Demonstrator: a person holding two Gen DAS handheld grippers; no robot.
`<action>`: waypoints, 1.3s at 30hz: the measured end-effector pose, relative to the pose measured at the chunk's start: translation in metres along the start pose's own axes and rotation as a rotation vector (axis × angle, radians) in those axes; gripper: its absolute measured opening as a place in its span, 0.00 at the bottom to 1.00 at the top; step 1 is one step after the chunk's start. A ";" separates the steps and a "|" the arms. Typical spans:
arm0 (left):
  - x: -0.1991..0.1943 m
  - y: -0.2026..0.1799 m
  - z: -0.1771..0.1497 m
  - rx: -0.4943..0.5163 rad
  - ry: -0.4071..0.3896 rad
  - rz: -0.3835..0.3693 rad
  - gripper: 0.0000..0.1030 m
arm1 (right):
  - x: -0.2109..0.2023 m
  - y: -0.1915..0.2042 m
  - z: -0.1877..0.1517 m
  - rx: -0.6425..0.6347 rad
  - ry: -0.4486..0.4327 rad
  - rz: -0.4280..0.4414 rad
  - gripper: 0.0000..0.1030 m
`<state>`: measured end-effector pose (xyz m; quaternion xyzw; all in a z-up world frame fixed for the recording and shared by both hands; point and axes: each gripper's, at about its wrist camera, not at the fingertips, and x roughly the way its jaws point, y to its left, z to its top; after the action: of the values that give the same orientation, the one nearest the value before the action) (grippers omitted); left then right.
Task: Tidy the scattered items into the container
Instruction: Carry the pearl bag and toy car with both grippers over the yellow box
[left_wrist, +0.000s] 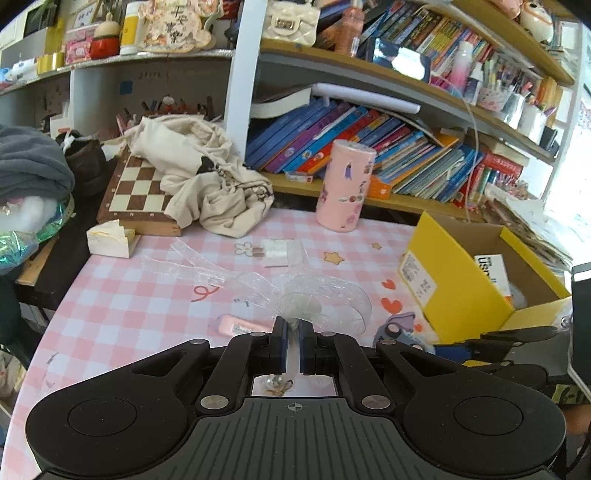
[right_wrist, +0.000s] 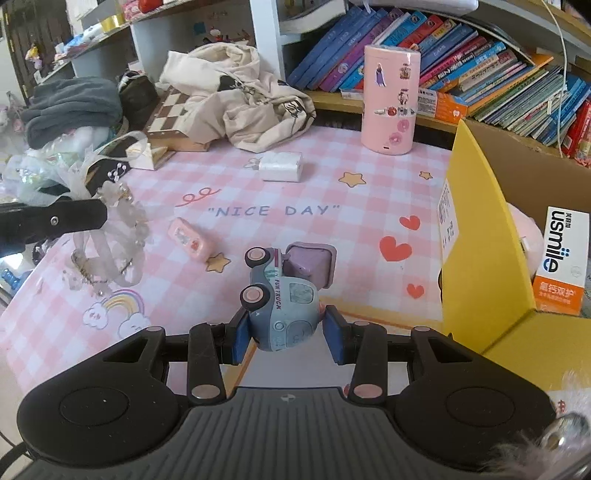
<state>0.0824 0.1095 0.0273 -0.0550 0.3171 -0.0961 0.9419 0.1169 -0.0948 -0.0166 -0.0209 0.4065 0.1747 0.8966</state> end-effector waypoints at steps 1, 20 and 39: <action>-0.003 -0.001 0.000 -0.002 -0.006 -0.002 0.04 | -0.003 0.001 -0.001 -0.004 -0.006 0.001 0.38; -0.059 -0.007 -0.011 -0.018 -0.091 -0.023 0.04 | -0.052 0.023 -0.023 -0.022 -0.084 0.005 0.38; -0.072 -0.019 -0.041 -0.008 -0.042 -0.093 0.04 | -0.082 0.027 -0.056 -0.004 -0.078 -0.038 0.38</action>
<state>-0.0010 0.1045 0.0404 -0.0758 0.2946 -0.1373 0.9427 0.0176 -0.1037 0.0088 -0.0236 0.3702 0.1591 0.9149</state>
